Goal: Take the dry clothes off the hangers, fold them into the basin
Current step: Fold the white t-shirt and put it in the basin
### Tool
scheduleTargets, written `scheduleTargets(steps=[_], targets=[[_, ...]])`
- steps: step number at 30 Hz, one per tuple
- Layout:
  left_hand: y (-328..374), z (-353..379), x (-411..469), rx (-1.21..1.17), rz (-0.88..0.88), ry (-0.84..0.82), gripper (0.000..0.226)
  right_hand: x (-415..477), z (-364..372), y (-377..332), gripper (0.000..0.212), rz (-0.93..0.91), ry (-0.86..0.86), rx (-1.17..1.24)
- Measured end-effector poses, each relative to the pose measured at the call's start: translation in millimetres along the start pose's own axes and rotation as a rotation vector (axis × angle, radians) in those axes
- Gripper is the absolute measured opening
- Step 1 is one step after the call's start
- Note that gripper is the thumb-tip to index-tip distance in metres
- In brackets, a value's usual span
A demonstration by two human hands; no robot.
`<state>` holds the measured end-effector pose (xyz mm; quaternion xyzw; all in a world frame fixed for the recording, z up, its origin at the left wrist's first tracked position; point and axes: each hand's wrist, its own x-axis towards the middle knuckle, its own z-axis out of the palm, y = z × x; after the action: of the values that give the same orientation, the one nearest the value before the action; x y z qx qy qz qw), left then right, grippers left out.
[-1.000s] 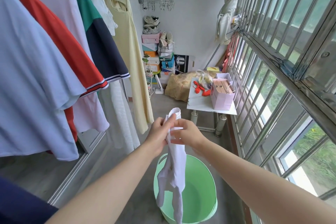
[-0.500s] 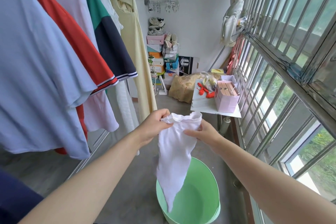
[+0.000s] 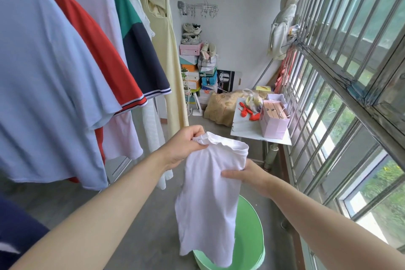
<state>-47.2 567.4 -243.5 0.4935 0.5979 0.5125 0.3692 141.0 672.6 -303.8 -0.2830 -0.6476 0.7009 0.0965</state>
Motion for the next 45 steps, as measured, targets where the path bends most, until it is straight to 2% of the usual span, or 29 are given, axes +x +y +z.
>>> scheduleTargets(steps=[2,3,5,7,9,11,12,14,17,20,22,24,27,28,30,32,34,36,37,39,41,43,45], targets=[[-2,-3,-1,-0.043,-0.030,0.016,0.036,-5,1,-2,0.019,0.019,0.031,0.011],[-1,-5,-2,-0.091,-0.041,0.041,0.029,-6,2,-6,0.017,0.016,0.033,0.019],[7,-9,-1,-0.249,-0.024,0.119,0.019,-6,5,-15,0.025,-0.004,0.021,0.067],[15,-13,0,-0.441,0.030,0.175,0.022,-5,11,-29,0.027,-0.029,0.017,0.183],[13,-18,-4,-0.527,0.031,0.137,0.045,-3,15,-43,0.023,-0.051,0.024,0.290],[-5,-17,-13,-0.473,-0.098,0.022,0.079,-3,15,-55,0.026,-0.056,0.036,0.337],[-18,-13,-19,-0.416,-0.178,-0.040,0.084,-3,13,-58,0.025,-0.054,0.051,0.349],[-40,-4,-30,-0.246,-0.278,-0.115,0.072,-5,10,-63,0.024,-0.033,0.086,0.361],[-58,2,-35,-0.038,-0.319,-0.108,0.047,-7,5,-63,0.033,0.023,0.148,0.321],[-59,-2,-32,-0.129,-0.334,-0.082,0.022,-7,-10,-62,0.043,0.063,0.172,0.390],[-57,-2,-29,-0.236,-0.329,-0.076,0.031,-7,-21,-52,0.060,0.141,0.100,0.481],[-58,1,-26,-0.206,-0.326,-0.042,0.047,-11,-20,-29,0.068,0.270,0.043,0.386],[-65,4,-23,-0.073,-0.314,0.053,0.059,-14,-13,7,0.063,0.361,-0.018,0.155],[-69,4,-24,-0.070,-0.312,0.077,0.054,-13,-10,10,0.051,0.345,0.007,0.135],[-73,3,-25,-0.088,-0.305,0.127,0.029,-11,-6,12,0.026,0.308,0.097,0.157],[-75,3,-26,-0.079,-0.298,0.152,0.027,-8,-4,11,0.015,0.293,0.217,0.180],[-77,3,-27,-0.054,-0.304,0.176,0.028,-5,0,9,0.025,0.261,0.344,0.166],[-79,4,-27,-0.040,-0.313,0.195,0.026,-5,1,8,0.045,0.197,0.475,0.068],[-80,4,-28,-0.039,-0.316,0.205,0.031,-5,1,8,0.044,0.139,0.508,-0.019],[-80,5,-30,-0.057,-0.319,0.234,0.050,-3,2,7,0.033,0.007,0.504,-0.185],[-81,4,-31,-0.068,-0.297,0.235,0.067,-2,4,4,0.038,-0.047,0.471,-0.291],[-82,0,-31,-0.046,-0.269,0.206,0.066,-3,6,-1,0.040,-0.054,0.426,-0.360],[-82,-3,-30,0.003,-0.269,0.177,0.052,-3,6,-3,0.044,-0.040,0.333,-0.411]])
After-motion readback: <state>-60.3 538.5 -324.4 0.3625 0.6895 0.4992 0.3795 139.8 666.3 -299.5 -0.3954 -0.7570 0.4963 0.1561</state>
